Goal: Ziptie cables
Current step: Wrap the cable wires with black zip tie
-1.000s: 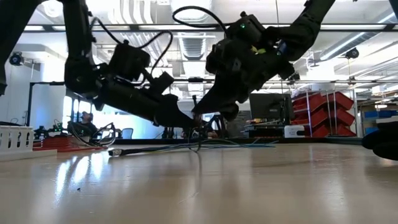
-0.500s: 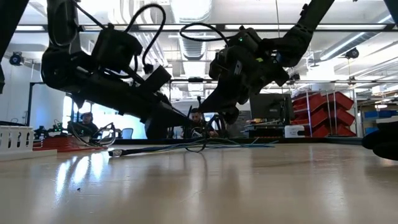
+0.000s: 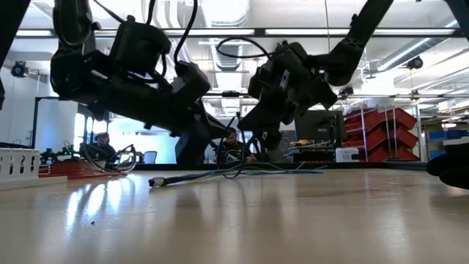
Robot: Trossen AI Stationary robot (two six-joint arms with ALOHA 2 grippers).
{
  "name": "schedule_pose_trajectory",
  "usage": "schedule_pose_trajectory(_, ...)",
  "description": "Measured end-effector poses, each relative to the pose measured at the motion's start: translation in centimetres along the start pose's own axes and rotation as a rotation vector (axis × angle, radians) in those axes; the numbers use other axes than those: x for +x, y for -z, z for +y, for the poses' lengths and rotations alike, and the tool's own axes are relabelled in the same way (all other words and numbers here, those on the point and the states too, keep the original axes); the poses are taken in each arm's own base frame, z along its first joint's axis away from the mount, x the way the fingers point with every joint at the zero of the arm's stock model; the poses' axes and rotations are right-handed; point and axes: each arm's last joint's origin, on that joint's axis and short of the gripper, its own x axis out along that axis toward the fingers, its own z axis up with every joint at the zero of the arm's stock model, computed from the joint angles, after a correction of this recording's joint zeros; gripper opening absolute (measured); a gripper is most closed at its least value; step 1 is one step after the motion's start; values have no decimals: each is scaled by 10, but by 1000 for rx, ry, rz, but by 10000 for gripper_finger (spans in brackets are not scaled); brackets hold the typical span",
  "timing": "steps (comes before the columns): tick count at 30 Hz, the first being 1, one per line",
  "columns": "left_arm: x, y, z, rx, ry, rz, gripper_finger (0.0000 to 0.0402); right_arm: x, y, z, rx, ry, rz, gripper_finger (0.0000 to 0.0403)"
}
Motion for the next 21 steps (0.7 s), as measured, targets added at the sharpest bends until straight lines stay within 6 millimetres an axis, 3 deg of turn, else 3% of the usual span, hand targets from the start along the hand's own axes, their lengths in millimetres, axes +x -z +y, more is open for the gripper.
schedule_pose_trajectory(4, -3, -3, -5, 10, 18, -11, 0, 4, 5, -8, 19, -61, -3, 0)
schedule_pose_trajectory(11, -4, -3, -6, 23, 10, 11, 0, 5, 0, -6, -1, -135, -29, 0)
schedule_pose_trajectory(21, -4, -3, -7, 30, 12, 15, 0, 5, -1, -7, -6, -117, -43, 0)
